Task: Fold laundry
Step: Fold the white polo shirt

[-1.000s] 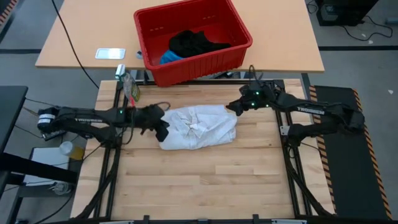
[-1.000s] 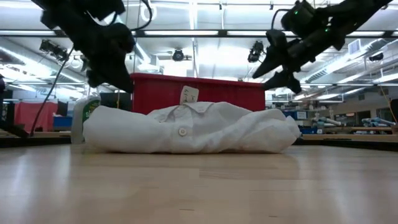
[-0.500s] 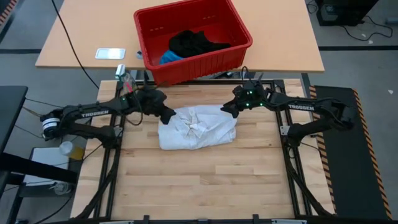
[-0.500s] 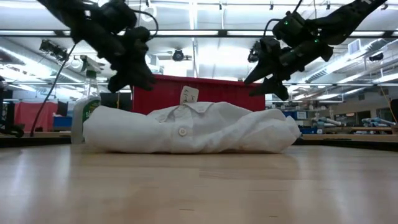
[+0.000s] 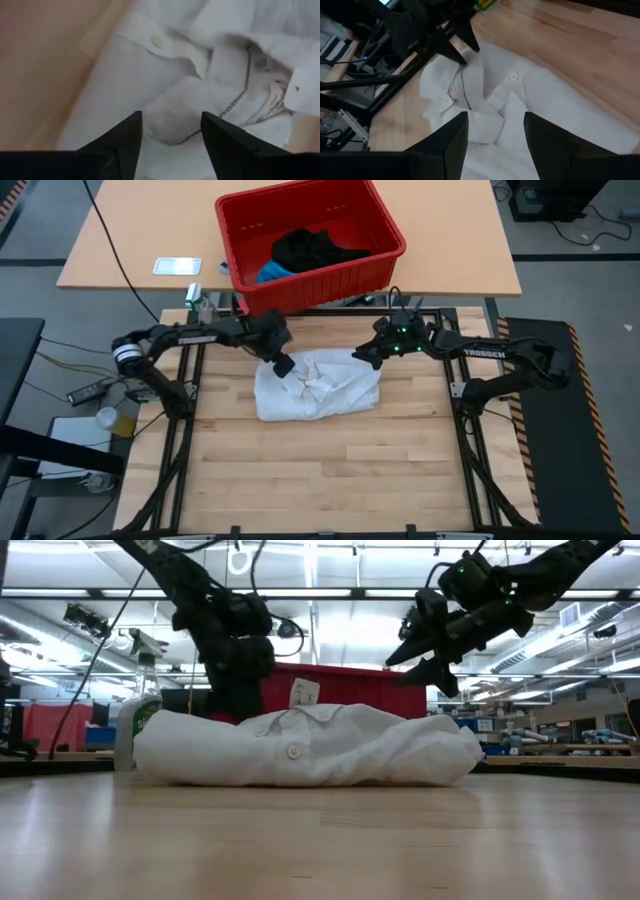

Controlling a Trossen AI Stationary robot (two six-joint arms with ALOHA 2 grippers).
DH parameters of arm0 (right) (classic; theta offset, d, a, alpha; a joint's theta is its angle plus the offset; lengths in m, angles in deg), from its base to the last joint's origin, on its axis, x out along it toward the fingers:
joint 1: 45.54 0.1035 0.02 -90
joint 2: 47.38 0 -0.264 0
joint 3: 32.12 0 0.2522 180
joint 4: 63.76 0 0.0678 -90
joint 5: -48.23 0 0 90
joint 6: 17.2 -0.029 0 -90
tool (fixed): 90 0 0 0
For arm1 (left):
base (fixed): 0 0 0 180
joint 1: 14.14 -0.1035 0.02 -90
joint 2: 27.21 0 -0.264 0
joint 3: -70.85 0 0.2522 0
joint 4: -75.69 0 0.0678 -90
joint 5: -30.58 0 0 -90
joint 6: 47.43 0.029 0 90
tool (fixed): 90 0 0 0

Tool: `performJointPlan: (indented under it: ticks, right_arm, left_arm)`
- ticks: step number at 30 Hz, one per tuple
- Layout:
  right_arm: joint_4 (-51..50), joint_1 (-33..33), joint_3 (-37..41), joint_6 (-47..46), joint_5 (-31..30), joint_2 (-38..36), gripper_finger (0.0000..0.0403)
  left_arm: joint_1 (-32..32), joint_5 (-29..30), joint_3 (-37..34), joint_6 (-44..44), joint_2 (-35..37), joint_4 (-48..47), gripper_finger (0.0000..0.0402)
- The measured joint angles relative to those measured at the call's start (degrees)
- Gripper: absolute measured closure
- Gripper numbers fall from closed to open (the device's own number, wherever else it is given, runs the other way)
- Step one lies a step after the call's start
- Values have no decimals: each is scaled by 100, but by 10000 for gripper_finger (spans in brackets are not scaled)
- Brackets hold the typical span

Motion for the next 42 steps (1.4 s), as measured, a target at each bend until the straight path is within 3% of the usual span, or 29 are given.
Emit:
performJointPlan:
  ticks: [4,10,15,20,25,33,42]
  right_arm:
    - [103,48,0,0,-8,0,204]
    - [245,48,0,2,-12,0,204]
    - [239,56,0,80,-15,-2,204]
    - [106,79,-14,53,-16,-2,204]
    - [-922,188,-507,756,-328,212,204]
    - [-1378,233,-1735,2249,-158,1823,204]
    - [-2517,277,-3338,3236,-110,3339,217]
  left_arm:
    - [2,-229,168,24,-280,-233,261]
    - [2,-223,220,117,-310,-528,389]
    - [-2,-118,220,302,-137,-780,399]
    - [2,10,424,468,496,-1035,400]
    - [13,77,750,987,991,-1309,400]
    - [50,91,765,783,944,-1290,397]
    - [115,137,765,255,947,-1386,386]
